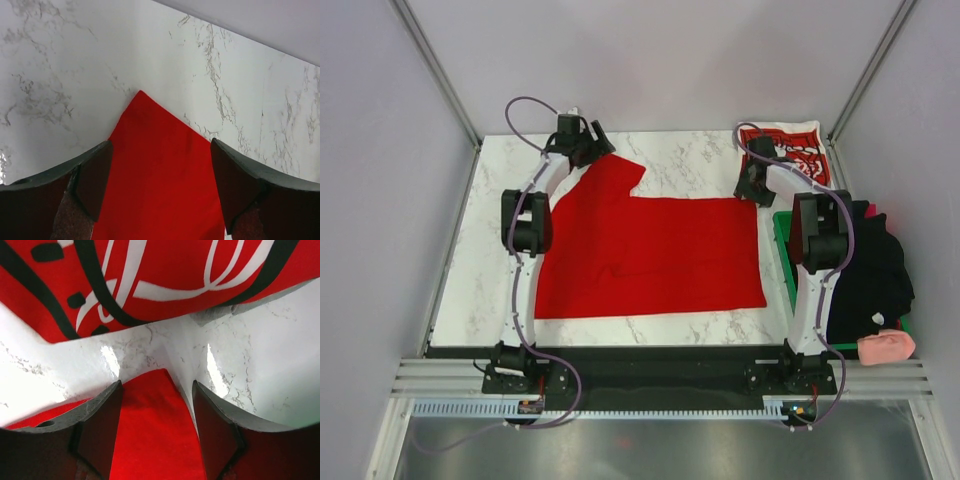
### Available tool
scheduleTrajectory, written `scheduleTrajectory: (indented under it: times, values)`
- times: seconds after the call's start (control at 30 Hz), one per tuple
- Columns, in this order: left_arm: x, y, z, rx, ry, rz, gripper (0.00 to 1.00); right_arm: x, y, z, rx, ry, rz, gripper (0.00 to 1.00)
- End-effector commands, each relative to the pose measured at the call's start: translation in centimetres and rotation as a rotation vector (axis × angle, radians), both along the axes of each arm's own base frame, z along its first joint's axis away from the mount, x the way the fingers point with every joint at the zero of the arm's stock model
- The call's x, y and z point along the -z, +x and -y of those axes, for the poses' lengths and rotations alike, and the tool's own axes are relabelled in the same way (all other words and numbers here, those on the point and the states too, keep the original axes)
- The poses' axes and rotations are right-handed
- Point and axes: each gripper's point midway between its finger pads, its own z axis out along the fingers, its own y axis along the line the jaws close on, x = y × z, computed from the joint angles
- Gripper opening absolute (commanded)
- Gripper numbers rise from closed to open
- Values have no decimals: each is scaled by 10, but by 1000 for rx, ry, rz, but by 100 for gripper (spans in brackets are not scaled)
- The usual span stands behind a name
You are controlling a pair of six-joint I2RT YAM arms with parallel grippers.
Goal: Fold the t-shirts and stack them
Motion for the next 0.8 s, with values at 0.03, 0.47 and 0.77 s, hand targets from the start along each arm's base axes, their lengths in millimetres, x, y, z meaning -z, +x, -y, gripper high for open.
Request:
scheduleTrajectory:
  times: [0.03,0.47,0.77]
  values:
    - [-28,24,-10,-61,130,123,86,5,-19,-16,-33,73,-31,65]
    - [-26,39,-3,-91,127,148,87,17,-24,-22,-48,106,-49,64]
    - [23,13,20,-111,-59,-80,82,2,-22,-29,-66,142,-19,63]
